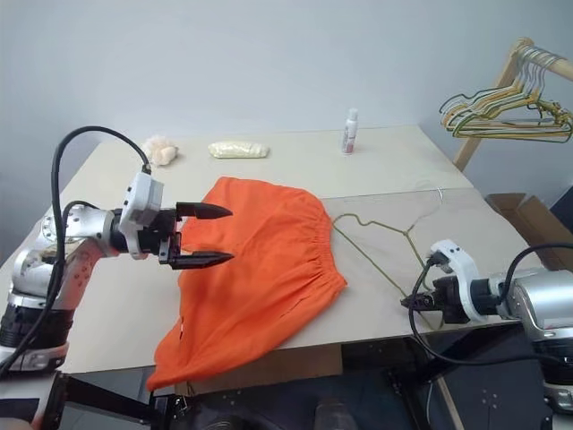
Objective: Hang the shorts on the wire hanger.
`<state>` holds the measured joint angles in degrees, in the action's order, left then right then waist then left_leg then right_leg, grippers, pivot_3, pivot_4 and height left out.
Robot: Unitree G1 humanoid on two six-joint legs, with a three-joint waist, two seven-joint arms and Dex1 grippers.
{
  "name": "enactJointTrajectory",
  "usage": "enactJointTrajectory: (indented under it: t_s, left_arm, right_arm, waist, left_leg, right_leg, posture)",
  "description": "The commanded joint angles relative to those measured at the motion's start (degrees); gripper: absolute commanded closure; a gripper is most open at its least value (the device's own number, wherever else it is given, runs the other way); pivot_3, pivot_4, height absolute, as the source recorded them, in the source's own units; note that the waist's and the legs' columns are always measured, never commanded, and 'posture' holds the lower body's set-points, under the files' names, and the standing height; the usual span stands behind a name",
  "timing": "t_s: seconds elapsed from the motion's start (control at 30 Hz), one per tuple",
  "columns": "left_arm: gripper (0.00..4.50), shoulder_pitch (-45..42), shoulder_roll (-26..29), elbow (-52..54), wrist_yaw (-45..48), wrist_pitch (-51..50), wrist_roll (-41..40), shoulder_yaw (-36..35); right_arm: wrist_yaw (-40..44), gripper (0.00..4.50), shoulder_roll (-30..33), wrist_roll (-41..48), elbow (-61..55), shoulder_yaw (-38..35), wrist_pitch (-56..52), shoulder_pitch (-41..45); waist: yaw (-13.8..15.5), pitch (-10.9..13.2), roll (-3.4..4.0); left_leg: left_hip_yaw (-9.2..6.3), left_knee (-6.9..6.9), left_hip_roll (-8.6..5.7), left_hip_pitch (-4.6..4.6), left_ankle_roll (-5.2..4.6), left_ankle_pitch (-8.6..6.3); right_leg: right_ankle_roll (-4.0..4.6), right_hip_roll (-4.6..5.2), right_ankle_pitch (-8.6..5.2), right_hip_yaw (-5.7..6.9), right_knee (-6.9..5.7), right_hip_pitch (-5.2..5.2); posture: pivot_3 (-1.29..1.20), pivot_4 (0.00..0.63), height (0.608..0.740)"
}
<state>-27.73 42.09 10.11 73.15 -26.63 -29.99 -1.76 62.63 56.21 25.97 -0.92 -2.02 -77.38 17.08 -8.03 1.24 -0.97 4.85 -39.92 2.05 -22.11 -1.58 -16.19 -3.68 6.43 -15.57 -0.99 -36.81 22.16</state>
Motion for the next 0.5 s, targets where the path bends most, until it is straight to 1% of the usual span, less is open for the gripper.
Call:
enactJointTrajectory:
  t_s: [0.03, 0.17, 0.3, 0.37, 0.5]
  left_arm:
    - [0.03, 0.3, 1.2, 2.7, -0.8, -0.7, -1.9, -1.6]
    - [0.03, 1.0, 1.8, 3.4, -1.5, -0.9, -2.3, -1.8]
    - [0.03, 2.1, 2.3, 4.3, -2.1, -0.9, -2.6, -2.2]
    - [0.03, 2.6, 2.5, 4.6, -2.4, -0.8, -2.7, -2.3]
    - [0.03, 3.0, 2.7, 5.1, -2.8, -1.0, -2.9, -2.3]
  right_arm:
    - [1.0, 4.5, 0.5, 2.6, 2.5, 2.4, -2.7, 3.6]
    - [3.7, 4.5, 0.4, 5.2, 5.6, 6.0, -3.6, 6.9]
    - [6.2, 4.5, 1.3, 8.1, 5.5, 6.7, -3.9, 8.1]
    - [6.3, 4.5, 1.6, 8.8, 5.6, 6.8, -3.5, 8.3]
    - [2.9, 4.5, -0.3, 7.6, 9.5, 6.1, -3.2, 9.9]
  waist:
    - [0.0, 0.0, 0.0]
    - [0.3, 0.0, 0.01]
    - [1.2, 0.0, 0.0]
    - [1.6, 0.0, 0.0]
    - [2.5, 0.0, 0.0]
  left_leg:
    - [0.01, 0.0, 0.0, 0.01, -0.01, 0.0]
    - [0.01, 0.01, 0.01, 0.02, -0.01, 0.0]
    - [0.0, 0.02, 0.01, -0.02, -0.01, -0.01]
    - [0.0, 0.02, 0.0, -0.02, -0.02, -0.01]
    - [0.02, 0.01, 0.01, -0.01, -0.01, -0.01]
  right_leg:
    - [0.0, -0.01, 0.0, -0.01, 0.01, -0.01]
    - [0.0, -0.03, 0.0, -0.01, 0.01, -0.01]
    - [0.0, -0.03, 0.0, 0.0, 0.05, 0.0]
    - [0.0, -0.02, 0.0, 0.01, 0.06, 0.0]
    - [0.0, -0.03, 0.0, 0.02, 0.04, 0.0]
  posture:
    - [-0.12, 0.0, 0.74]
    - [-0.1, 0.0, 0.74]
    - [-0.09, 0.0, 0.74]
    - [-0.09, 0.0, 0.74]
    - [-0.08, 0.0, 0.74]
